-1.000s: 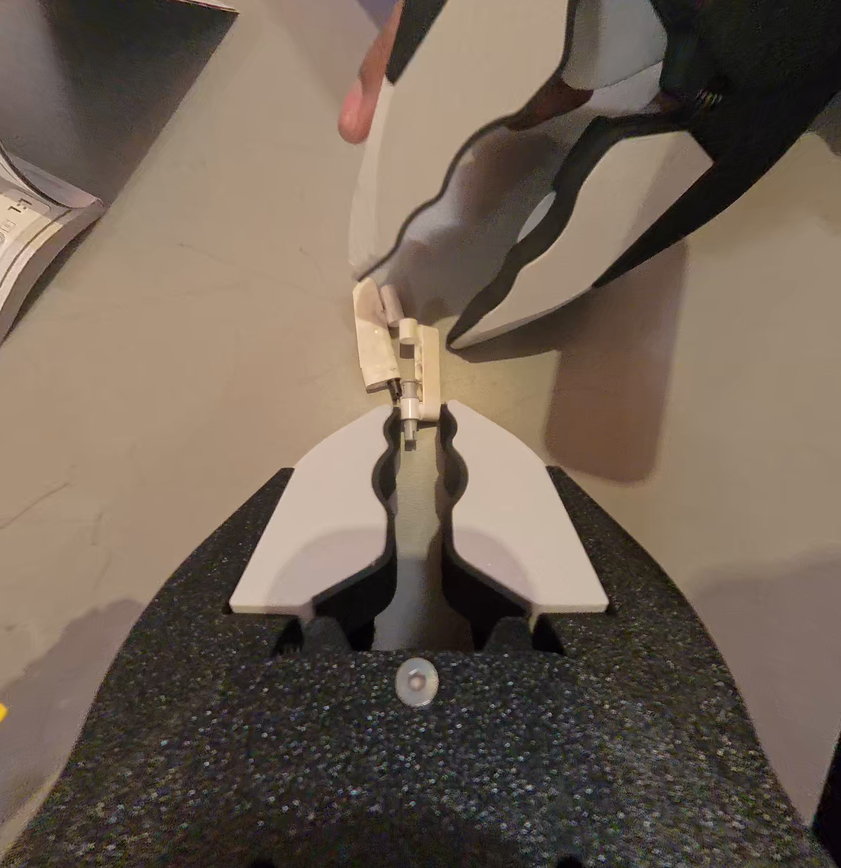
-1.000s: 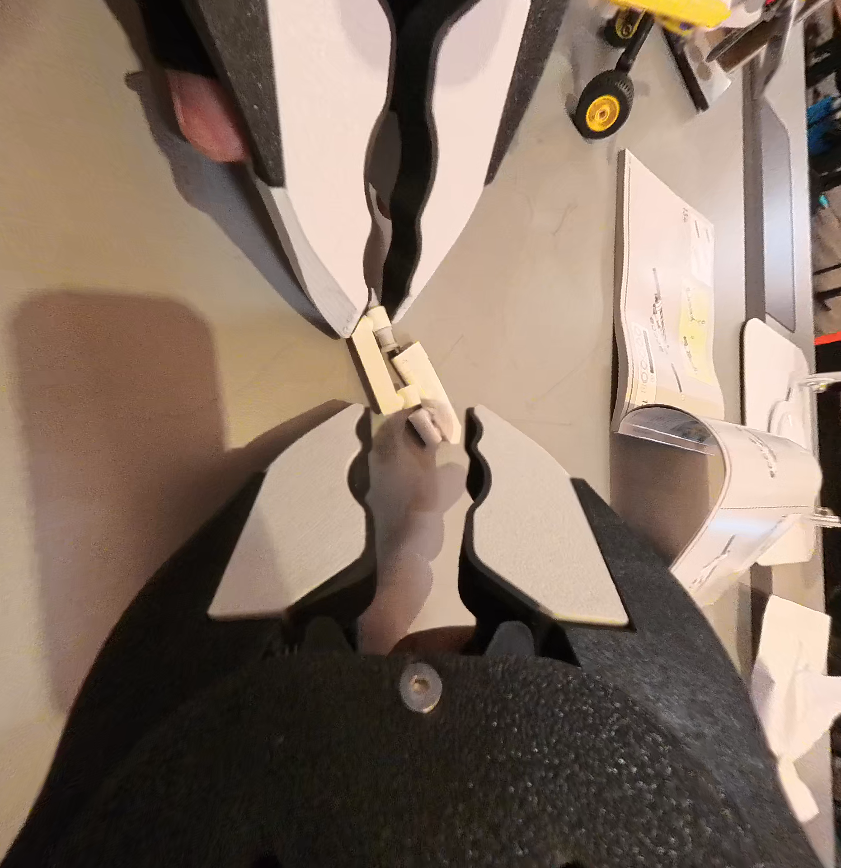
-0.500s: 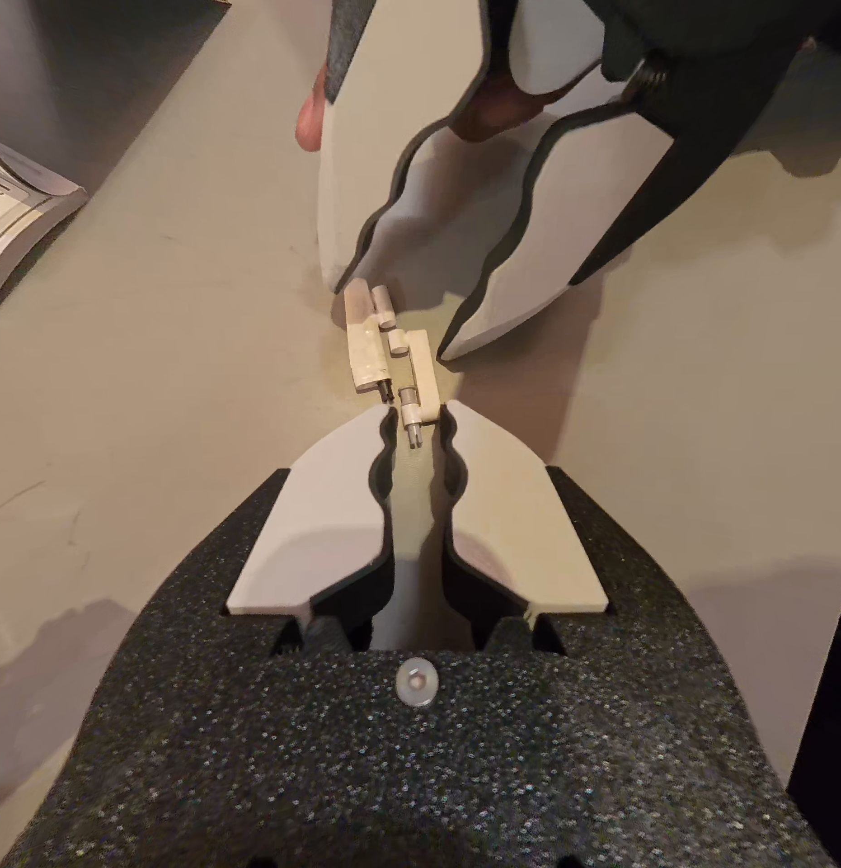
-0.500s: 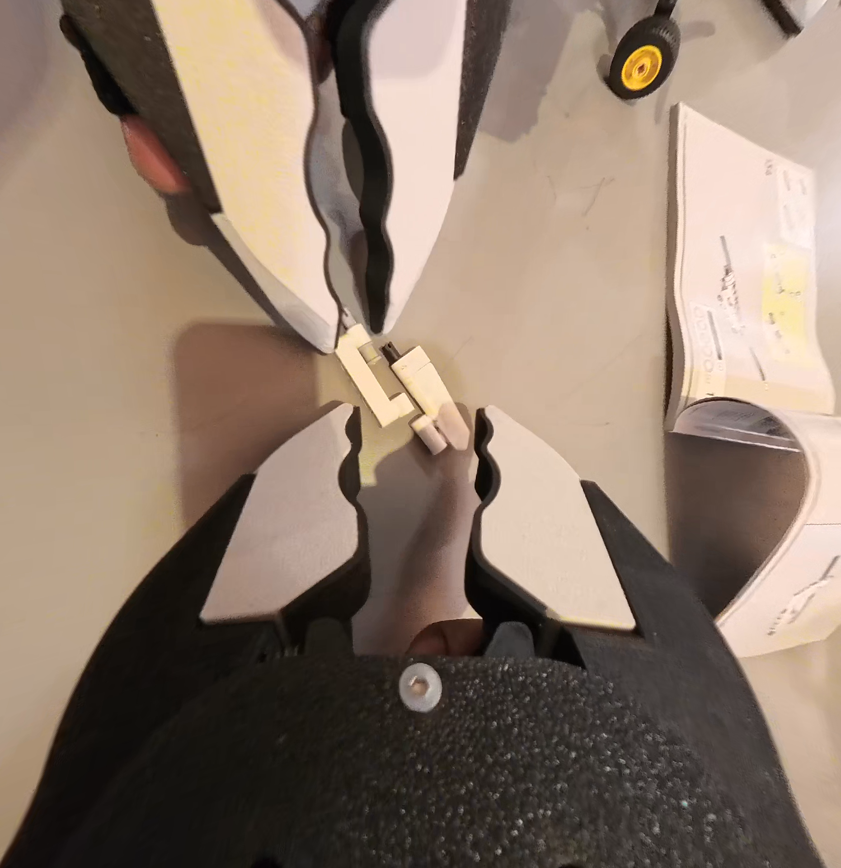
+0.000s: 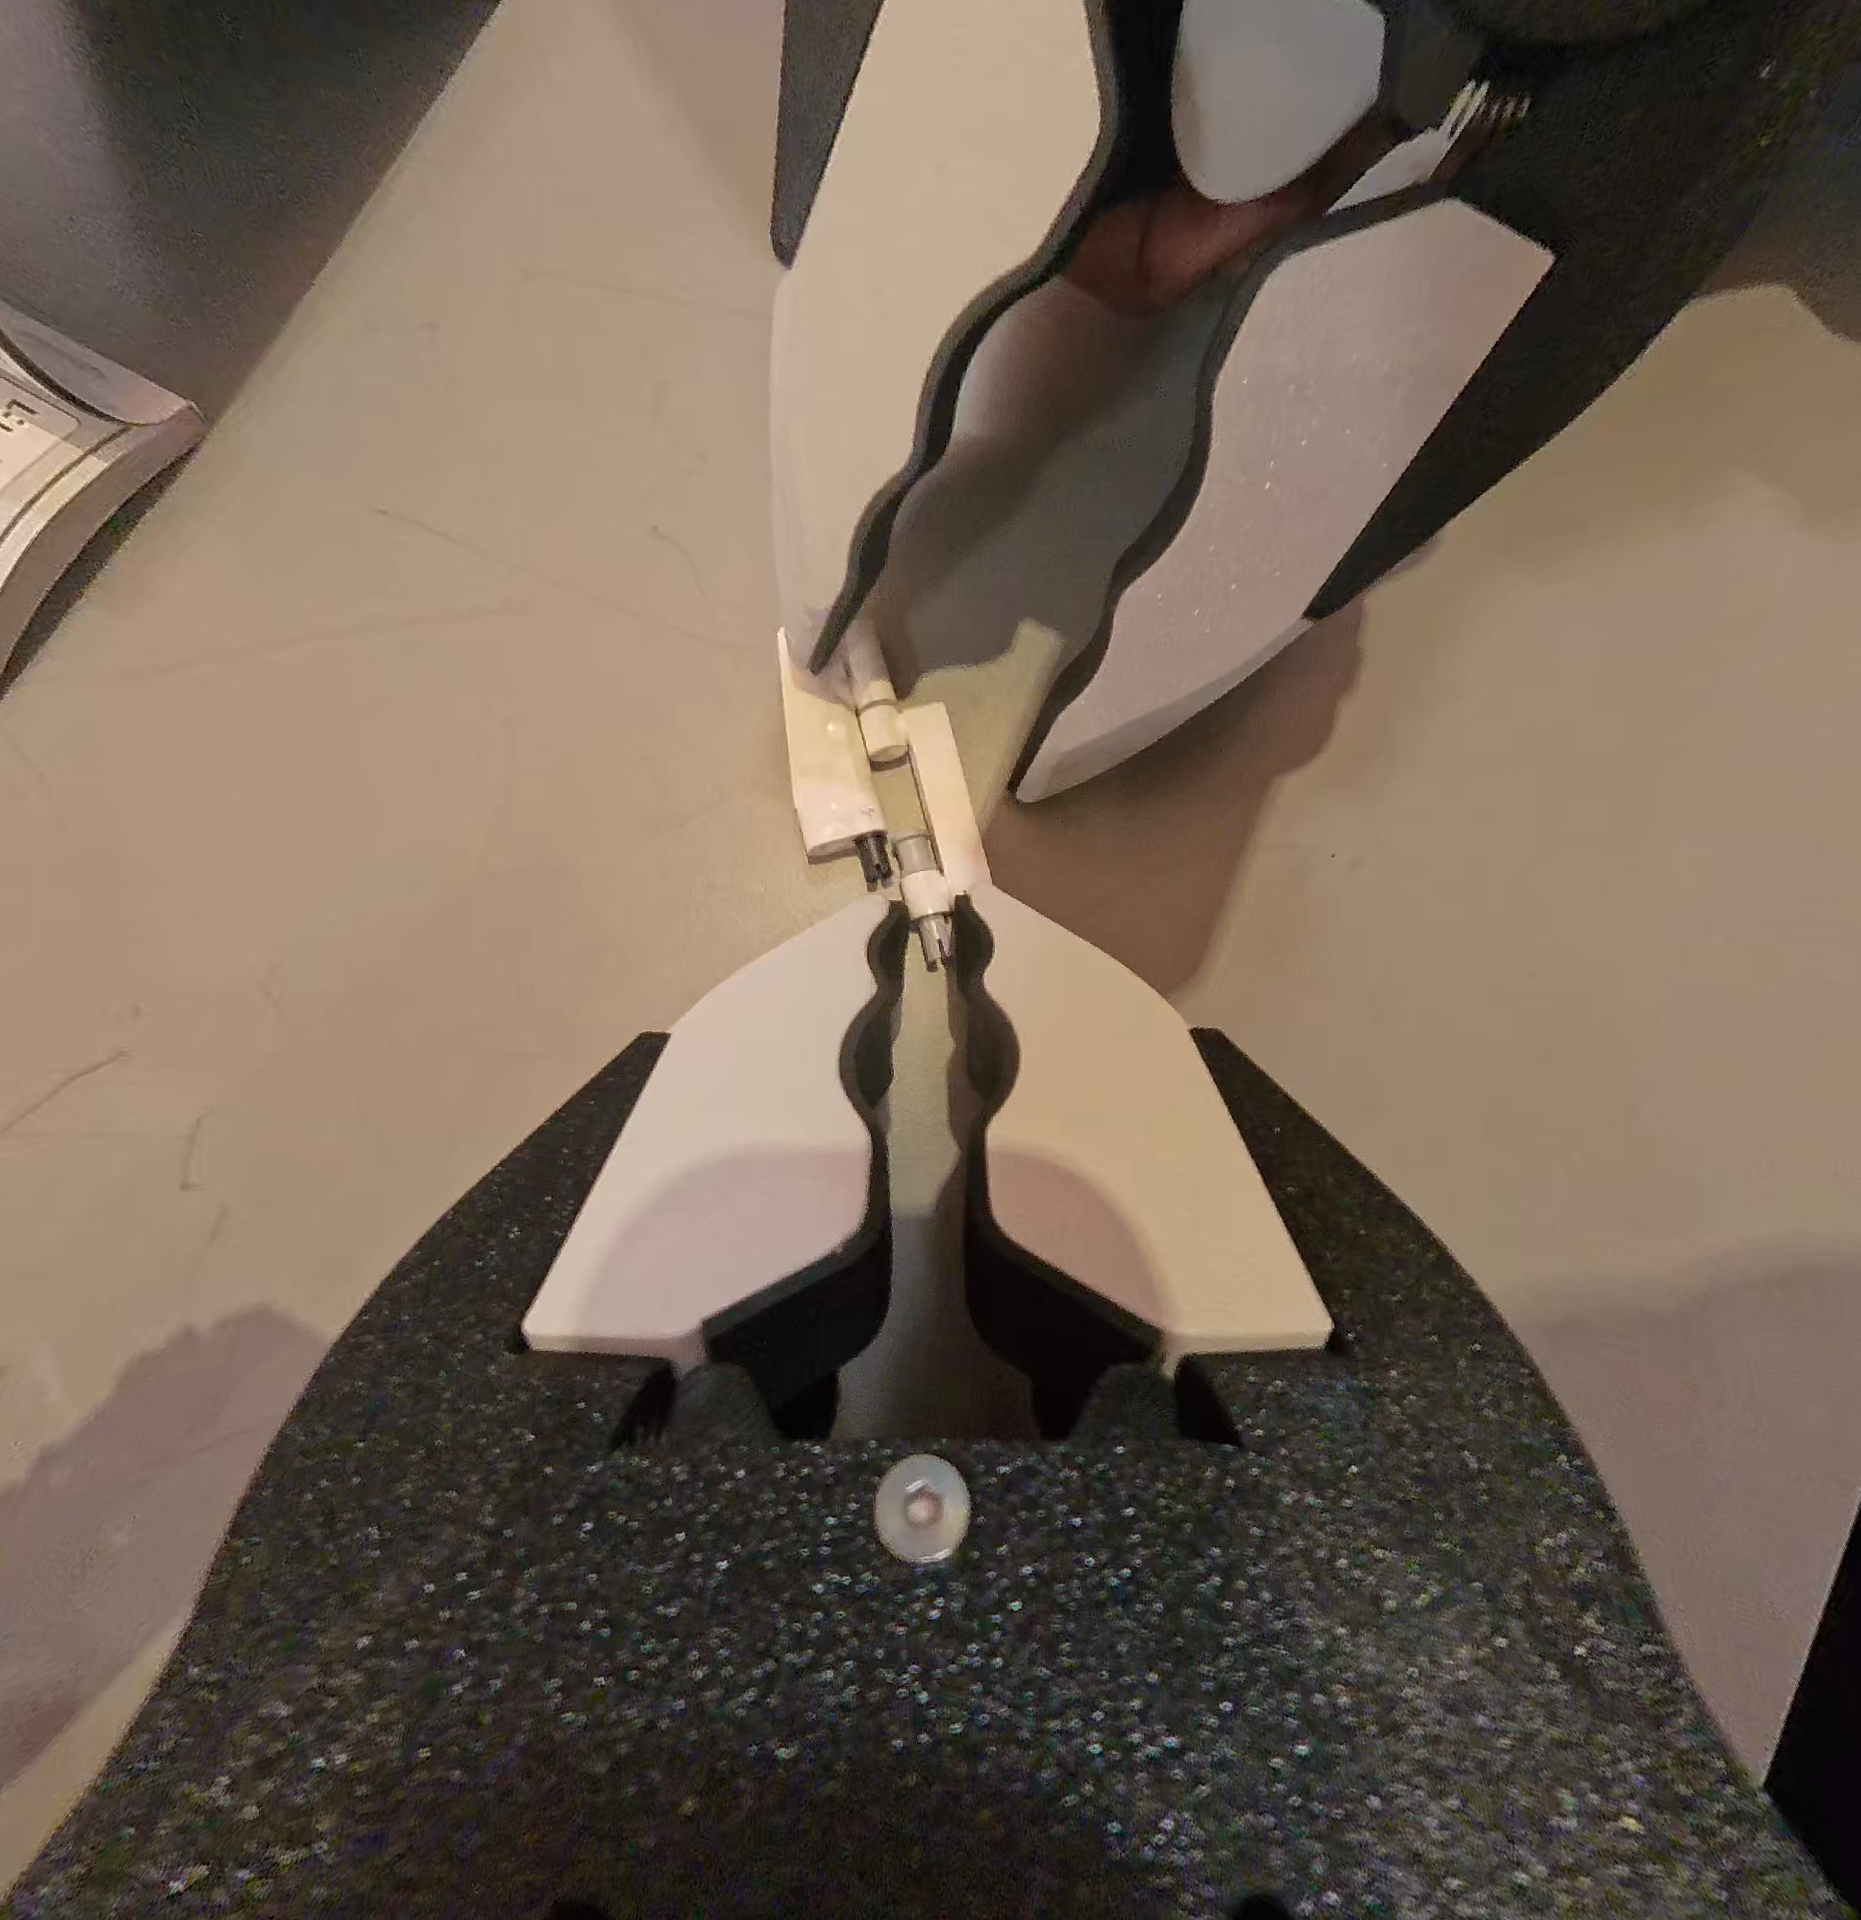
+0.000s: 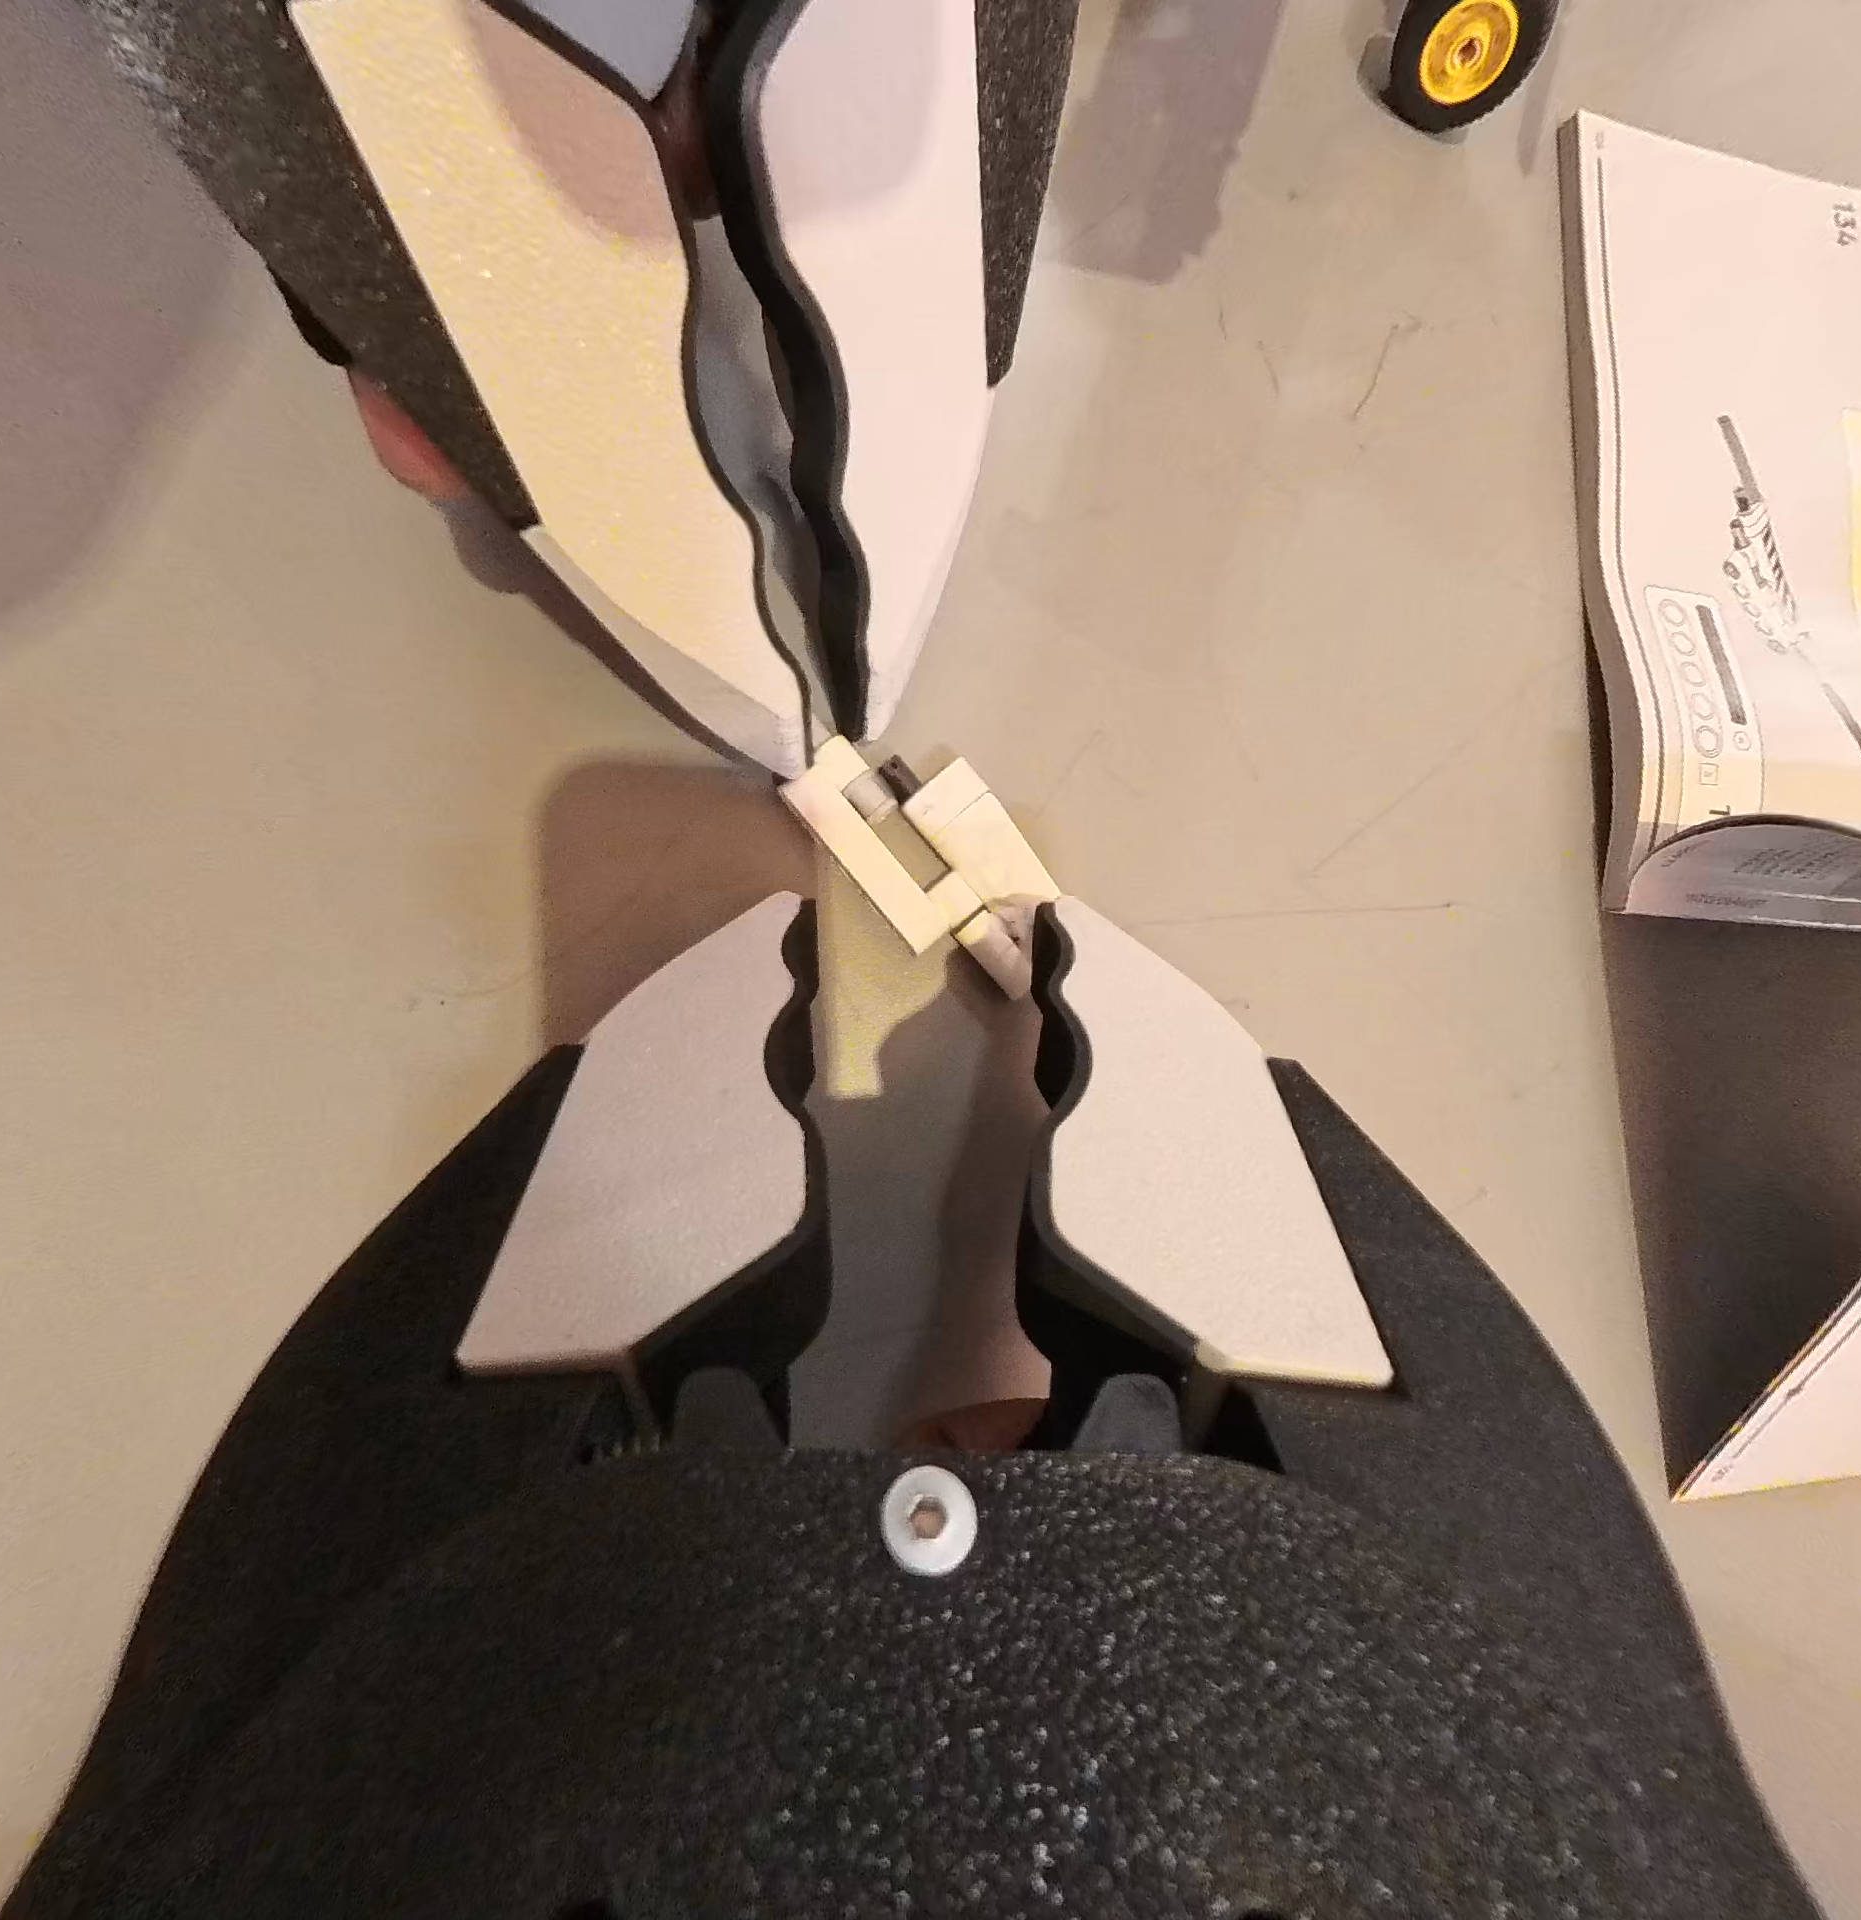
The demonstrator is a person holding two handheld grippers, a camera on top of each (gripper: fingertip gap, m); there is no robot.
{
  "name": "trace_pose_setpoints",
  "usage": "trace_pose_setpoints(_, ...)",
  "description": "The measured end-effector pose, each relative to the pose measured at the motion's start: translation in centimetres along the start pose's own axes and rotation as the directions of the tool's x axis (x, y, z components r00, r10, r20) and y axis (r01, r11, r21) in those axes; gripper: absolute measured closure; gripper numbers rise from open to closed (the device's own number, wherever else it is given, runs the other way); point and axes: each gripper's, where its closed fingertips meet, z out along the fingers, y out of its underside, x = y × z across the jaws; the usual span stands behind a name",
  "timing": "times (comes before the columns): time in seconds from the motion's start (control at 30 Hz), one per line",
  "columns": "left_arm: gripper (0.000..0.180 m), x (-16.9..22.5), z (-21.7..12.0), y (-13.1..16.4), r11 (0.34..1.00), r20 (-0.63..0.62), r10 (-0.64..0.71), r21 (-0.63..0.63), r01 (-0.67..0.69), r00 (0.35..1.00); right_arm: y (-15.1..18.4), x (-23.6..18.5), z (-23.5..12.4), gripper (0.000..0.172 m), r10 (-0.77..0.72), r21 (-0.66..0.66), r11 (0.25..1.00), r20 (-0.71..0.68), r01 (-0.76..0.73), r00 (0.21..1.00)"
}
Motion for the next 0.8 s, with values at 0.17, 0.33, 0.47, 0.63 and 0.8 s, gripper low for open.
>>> trace_pose_setpoints(0.17,0.172,0.15,0.07,-0.06,1.0,-0.003,0.003,0.004,-0.003,1.0,0.29,0.57,-0.14,0.121,0.021,0.009,1.0,-0.008,-0.021,1.0)
trace_pose_setpoints(0.33,0.172,0.1,0.18,-0.1,1.0,-0.001,-0.001,0.008,0.001,1.0,0.25,0.56,0.11,0.122,0.058,0.02,0.998,0.028,-0.059,0.998)
trace_pose_setpoints(0.47,0.171,-0.04,0.15,-0.14,1.0,0.004,-0.004,0.012,0.004,1.0,0.16,0.37,0.15,0.125,0.051,0.03,0.998,0.035,-0.052,0.998)
trace_pose_setpoints(0.63,0.171,-0.06,0.1,-0.15,1.0,0.004,-0.001,0.013,0.001,1.0,0.15,0.29,0.17,0.127,0.056,0.033,0.998,0.032,-0.057,0.998)
trace_pose_setpoints(0.8,0.171,-0.15,-0.11,-0.33,1.0,0.005,0.001,0.024,-0.001,1.0,0.17,0.17,0.16,0.131,0.069,0.039,0.997,0.03,-0.07,0.997)
